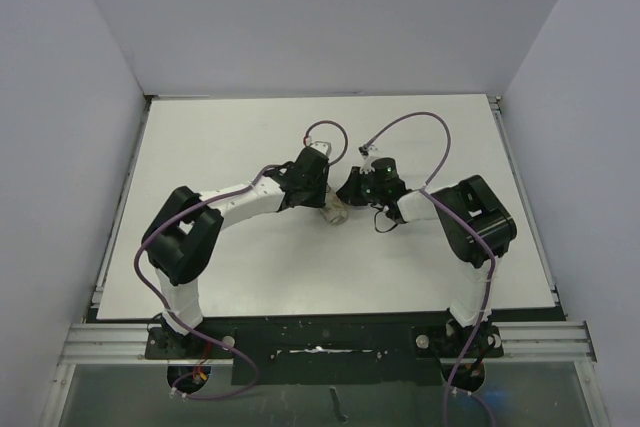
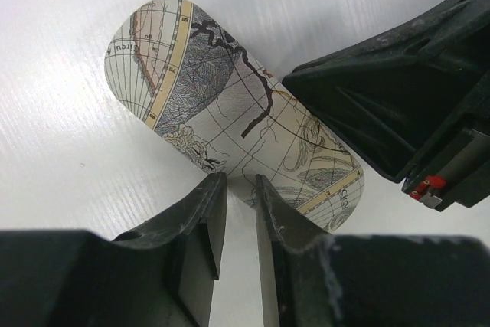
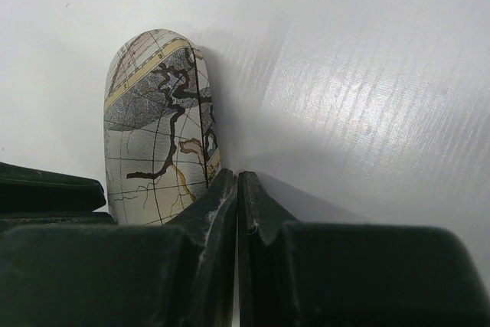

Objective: Organize the sunglasses
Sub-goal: Close the sunglasses case at the center of the board, then adjust the sunglasses case at the center of the board.

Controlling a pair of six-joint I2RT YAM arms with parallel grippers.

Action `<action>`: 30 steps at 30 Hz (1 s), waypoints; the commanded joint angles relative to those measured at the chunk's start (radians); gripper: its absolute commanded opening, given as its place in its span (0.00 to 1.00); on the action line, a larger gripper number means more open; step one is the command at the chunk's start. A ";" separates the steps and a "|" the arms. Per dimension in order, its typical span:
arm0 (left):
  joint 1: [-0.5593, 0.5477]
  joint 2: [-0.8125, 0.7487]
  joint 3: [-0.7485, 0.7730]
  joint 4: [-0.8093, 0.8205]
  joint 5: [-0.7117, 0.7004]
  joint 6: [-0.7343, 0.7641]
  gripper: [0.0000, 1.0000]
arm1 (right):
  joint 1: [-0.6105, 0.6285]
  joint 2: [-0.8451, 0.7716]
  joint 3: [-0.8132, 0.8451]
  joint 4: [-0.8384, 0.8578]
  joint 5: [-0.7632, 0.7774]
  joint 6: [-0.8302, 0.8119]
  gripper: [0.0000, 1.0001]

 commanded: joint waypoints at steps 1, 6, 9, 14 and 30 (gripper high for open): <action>-0.004 0.000 0.004 0.025 0.012 -0.004 0.22 | 0.010 0.011 0.003 -0.005 -0.012 -0.010 0.00; -0.009 -0.054 0.045 -0.030 -0.053 0.020 0.22 | 0.010 0.007 -0.002 -0.002 -0.009 -0.009 0.00; -0.011 -0.105 0.066 -0.062 -0.093 0.033 0.22 | 0.010 -0.002 -0.007 -0.002 -0.003 -0.010 0.00; -0.008 -0.207 0.044 -0.064 -0.164 0.030 0.22 | 0.013 -0.036 -0.025 -0.017 0.016 -0.015 0.01; 0.002 -0.286 -0.049 -0.012 -0.236 -0.003 0.22 | 0.097 -0.143 -0.086 -0.072 0.091 -0.026 0.02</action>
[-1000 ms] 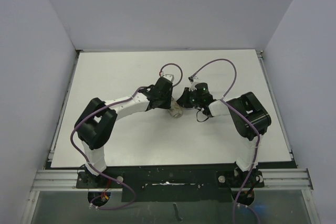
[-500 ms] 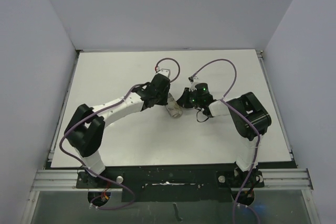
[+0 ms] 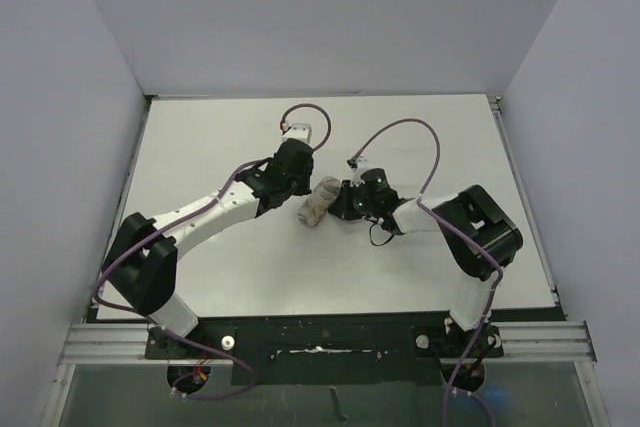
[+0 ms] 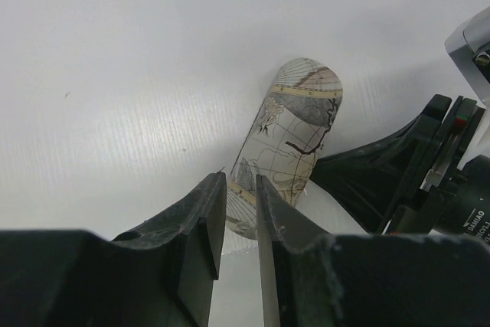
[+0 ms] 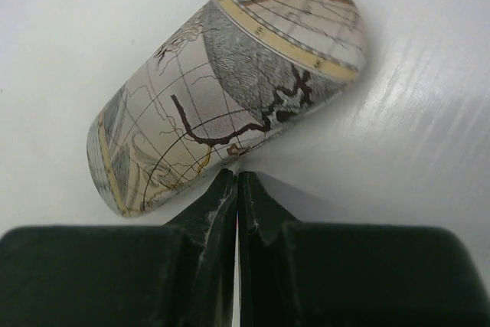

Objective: Organize the sunglasses
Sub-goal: Adjust the sunglasses case at the center of the board.

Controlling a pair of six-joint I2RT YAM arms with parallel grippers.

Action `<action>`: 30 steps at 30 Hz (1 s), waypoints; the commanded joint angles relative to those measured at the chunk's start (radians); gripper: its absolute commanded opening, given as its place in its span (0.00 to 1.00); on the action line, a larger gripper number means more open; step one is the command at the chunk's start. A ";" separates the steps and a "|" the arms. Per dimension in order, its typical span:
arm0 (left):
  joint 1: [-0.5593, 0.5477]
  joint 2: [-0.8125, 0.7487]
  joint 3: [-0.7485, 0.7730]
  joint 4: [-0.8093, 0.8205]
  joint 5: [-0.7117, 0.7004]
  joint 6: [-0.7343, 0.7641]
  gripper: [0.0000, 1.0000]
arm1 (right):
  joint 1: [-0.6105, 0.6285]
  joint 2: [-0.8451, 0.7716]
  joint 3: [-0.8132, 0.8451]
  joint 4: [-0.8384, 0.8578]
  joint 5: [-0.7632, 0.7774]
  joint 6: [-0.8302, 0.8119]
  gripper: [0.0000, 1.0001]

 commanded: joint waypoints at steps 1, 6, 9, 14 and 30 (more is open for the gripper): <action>0.004 -0.030 -0.005 0.046 -0.015 -0.016 0.22 | 0.011 -0.060 -0.025 0.000 0.048 -0.010 0.02; 0.003 -0.053 -0.052 0.086 -0.015 -0.022 0.22 | 0.011 -0.103 -0.055 -0.014 0.099 -0.013 0.28; 0.004 -0.063 -0.098 0.124 -0.017 -0.021 0.22 | 0.022 -0.153 -0.067 -0.052 0.148 -0.027 0.46; 0.010 -0.093 -0.179 0.203 -0.034 -0.029 0.22 | 0.060 -0.249 -0.053 -0.183 0.282 -0.068 0.74; 0.025 -0.299 -0.457 0.371 -0.117 -0.073 0.36 | 0.066 -0.515 -0.078 -0.386 0.523 -0.106 0.98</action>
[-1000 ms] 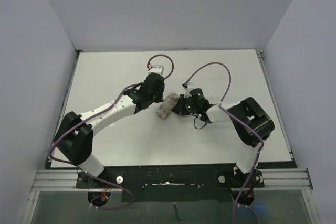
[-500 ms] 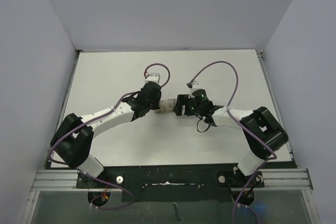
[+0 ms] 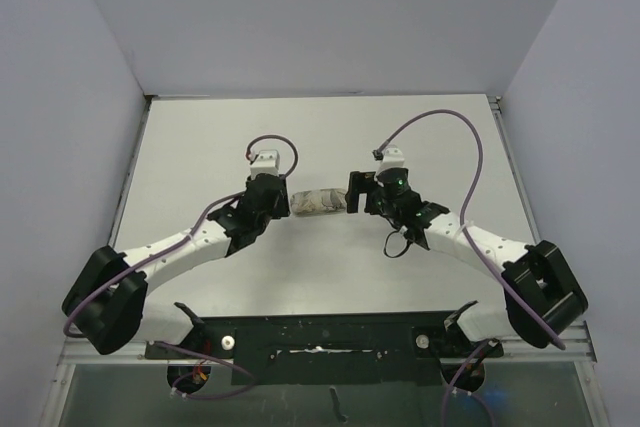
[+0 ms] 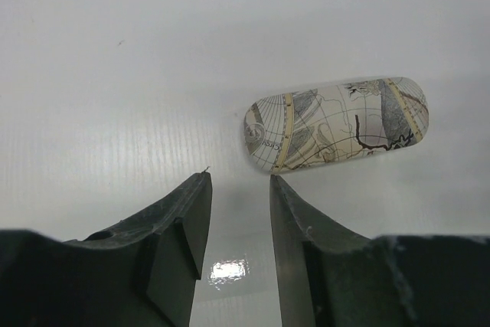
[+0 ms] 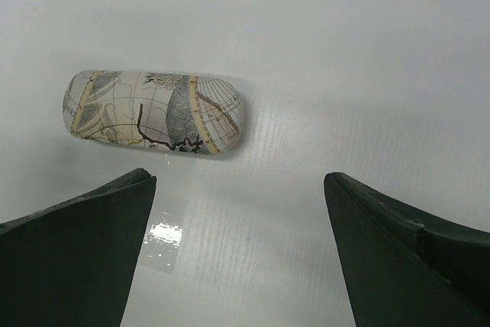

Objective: Organize the sunglasses
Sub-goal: Adjust the sunglasses case at the center of the board, then reset both arms

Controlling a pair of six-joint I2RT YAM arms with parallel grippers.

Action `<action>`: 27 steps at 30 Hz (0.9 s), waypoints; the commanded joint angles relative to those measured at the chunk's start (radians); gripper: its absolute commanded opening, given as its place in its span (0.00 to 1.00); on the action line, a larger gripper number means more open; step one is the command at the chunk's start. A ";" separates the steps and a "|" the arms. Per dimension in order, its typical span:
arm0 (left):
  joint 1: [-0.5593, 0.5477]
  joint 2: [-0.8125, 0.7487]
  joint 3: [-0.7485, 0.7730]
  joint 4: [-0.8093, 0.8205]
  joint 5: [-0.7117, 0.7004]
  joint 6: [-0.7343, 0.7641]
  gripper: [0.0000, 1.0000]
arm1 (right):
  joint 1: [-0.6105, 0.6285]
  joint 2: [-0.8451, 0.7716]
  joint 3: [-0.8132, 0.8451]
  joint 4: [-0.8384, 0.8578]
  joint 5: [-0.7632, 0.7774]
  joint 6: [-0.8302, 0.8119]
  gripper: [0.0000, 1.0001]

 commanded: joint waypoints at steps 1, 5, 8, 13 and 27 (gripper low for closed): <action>0.007 -0.066 -0.060 0.107 -0.062 -0.031 0.36 | 0.000 -0.064 -0.011 -0.056 0.116 -0.025 0.97; 0.010 -0.105 -0.119 0.133 -0.099 -0.054 0.45 | -0.001 -0.117 -0.025 -0.086 0.181 -0.021 0.98; 0.014 -0.113 -0.148 0.133 -0.107 -0.058 0.57 | -0.003 -0.146 -0.029 -0.108 0.214 -0.015 0.98; 0.019 -0.115 -0.172 0.139 -0.117 -0.068 0.73 | -0.001 -0.160 -0.010 -0.152 0.263 -0.021 0.98; 0.033 -0.155 -0.243 0.199 -0.146 -0.039 0.74 | -0.002 -0.154 -0.008 -0.173 0.361 0.004 0.97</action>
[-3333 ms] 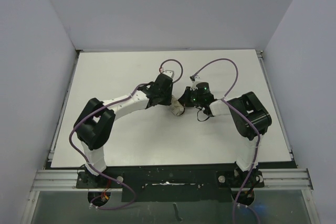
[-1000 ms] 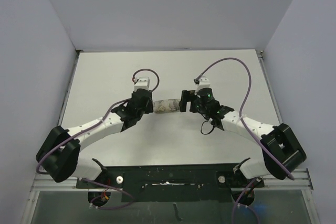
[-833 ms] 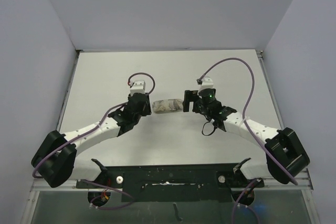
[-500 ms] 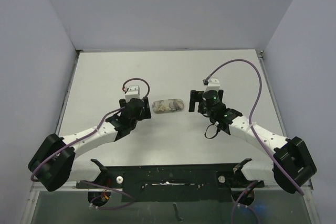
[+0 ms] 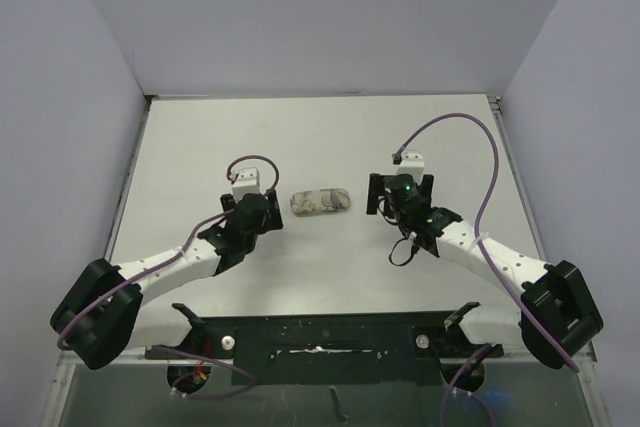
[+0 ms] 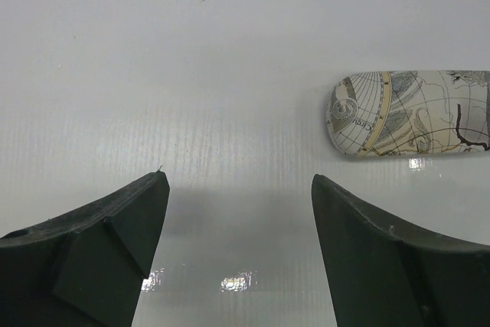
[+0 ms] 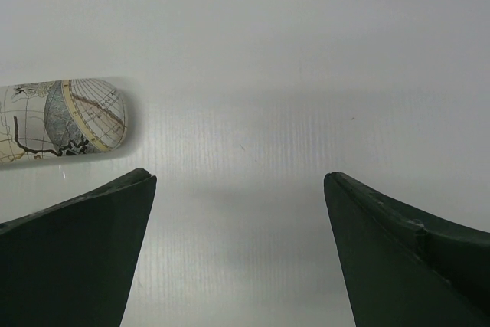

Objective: Organize the sunglasses
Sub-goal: Reset both arms

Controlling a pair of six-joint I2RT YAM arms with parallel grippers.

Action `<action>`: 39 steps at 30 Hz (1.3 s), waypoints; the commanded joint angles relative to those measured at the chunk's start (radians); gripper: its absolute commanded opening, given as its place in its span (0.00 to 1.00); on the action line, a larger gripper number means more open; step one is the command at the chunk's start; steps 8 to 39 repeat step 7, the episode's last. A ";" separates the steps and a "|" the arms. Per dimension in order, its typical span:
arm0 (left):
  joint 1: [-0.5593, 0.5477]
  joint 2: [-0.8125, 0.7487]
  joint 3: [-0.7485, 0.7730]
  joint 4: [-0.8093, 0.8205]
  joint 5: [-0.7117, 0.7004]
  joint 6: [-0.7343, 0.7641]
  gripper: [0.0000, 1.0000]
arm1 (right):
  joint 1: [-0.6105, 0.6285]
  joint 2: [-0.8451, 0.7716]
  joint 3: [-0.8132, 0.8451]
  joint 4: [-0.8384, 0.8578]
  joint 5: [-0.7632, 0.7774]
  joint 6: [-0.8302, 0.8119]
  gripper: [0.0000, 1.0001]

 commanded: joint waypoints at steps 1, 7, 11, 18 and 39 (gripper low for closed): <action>0.007 -0.066 -0.010 0.083 -0.026 0.016 0.74 | -0.001 -0.019 0.019 0.032 0.055 0.002 0.98; 0.007 -0.099 -0.006 0.056 -0.017 0.017 0.75 | -0.006 -0.032 -0.005 0.072 0.016 -0.014 0.98; 0.007 -0.099 -0.006 0.056 -0.017 0.017 0.75 | -0.006 -0.032 -0.005 0.072 0.016 -0.014 0.98; 0.007 -0.099 -0.006 0.056 -0.017 0.017 0.75 | -0.006 -0.032 -0.005 0.072 0.016 -0.014 0.98; 0.007 -0.099 -0.006 0.056 -0.017 0.017 0.75 | -0.006 -0.032 -0.005 0.072 0.016 -0.014 0.98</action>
